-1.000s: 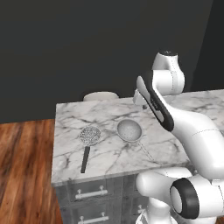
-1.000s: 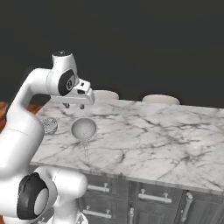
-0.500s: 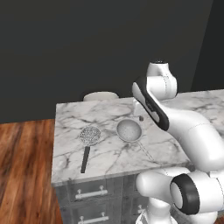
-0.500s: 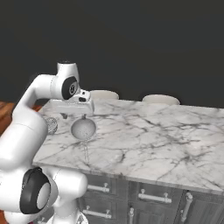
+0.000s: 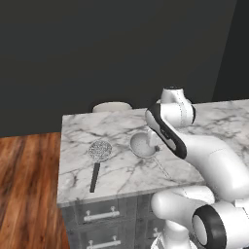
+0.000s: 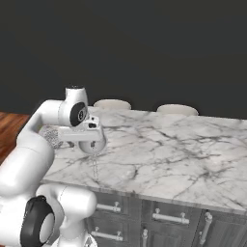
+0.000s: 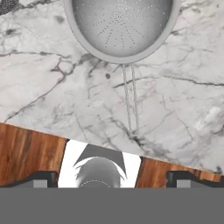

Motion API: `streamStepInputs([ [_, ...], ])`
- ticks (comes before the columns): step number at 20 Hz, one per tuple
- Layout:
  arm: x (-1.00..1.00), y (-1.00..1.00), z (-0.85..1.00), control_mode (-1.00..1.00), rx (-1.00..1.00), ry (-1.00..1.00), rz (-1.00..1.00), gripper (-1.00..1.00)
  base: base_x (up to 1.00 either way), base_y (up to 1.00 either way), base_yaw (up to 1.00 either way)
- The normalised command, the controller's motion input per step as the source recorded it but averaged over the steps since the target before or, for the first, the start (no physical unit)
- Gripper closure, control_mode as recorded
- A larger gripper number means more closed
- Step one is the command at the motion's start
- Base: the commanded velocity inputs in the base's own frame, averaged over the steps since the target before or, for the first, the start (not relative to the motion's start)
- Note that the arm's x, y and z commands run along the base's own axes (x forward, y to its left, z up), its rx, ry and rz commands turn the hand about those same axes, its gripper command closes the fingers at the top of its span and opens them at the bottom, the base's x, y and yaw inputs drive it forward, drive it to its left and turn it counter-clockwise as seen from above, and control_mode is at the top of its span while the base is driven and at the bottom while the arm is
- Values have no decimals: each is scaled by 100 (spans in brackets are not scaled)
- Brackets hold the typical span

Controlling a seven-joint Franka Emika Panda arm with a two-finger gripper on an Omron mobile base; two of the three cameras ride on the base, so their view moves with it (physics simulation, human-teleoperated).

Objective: Pick the strainer and strainer and place them in the sink. Then turn on the water.

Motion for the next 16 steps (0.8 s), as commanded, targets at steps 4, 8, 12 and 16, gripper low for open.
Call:
streamStepInputs([
  [4,-16,0,-47,-100,0,-7,11,-100,0,0,0],
  [8,-1,-1,-41,-100,-2,-18,9,-100,0,0,0],
  [12,0,-10,-31,-100,-1,-19,7,-100,0,0,0],
  [16,0,-9,-33,-100,0,-11,6,-100,0,0,0],
])
